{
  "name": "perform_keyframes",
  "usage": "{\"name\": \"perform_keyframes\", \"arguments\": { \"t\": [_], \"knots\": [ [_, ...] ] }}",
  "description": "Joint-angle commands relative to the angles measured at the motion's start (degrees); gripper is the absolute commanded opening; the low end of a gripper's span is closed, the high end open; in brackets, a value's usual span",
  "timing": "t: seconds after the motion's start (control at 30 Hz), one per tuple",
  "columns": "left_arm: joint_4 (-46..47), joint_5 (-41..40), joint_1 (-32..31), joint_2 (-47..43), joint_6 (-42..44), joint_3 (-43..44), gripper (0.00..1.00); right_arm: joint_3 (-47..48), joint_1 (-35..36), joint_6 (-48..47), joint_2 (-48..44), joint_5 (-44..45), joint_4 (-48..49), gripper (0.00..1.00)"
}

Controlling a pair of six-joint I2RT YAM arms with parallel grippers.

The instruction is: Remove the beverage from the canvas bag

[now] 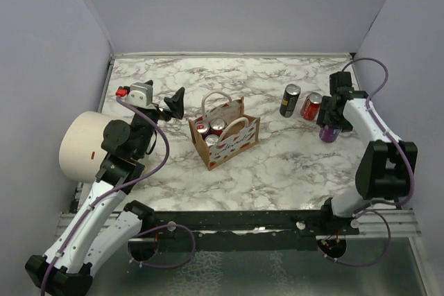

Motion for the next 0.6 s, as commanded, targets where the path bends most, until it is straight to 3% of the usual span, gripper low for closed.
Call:
{"name": "perform_keyframes", "arguments": {
  "t": [0.0, 0.13, 0.3, 0.57],
  "knots": [
    [0.8, -0.5, -1.4, -1.0, 0.9, 0.1, 0.97, 8.6, -4.7, -3.6, 8.2, -1.4, 9.8, 0.02],
    [0.6, -0.7, -2.7, -1.3, 1.5, 0.2, 0.97, 13.9, -8.2, -3.9, 14.0, -5.1, 10.5, 0.02],
    [0.5, -0.9, -4.0, -1.2, 1.7, 0.1, 0.97, 19.0, -8.8, -5.7, 18.9, -3.8, 9.9, 0.02],
    [0.4, -0.9, -4.8, -0.5, 1.9, 0.2, 0.97, 22.2, -9.0, -6.0, 23.3, -8.7, 7.9, 0.02]
  ]
}}
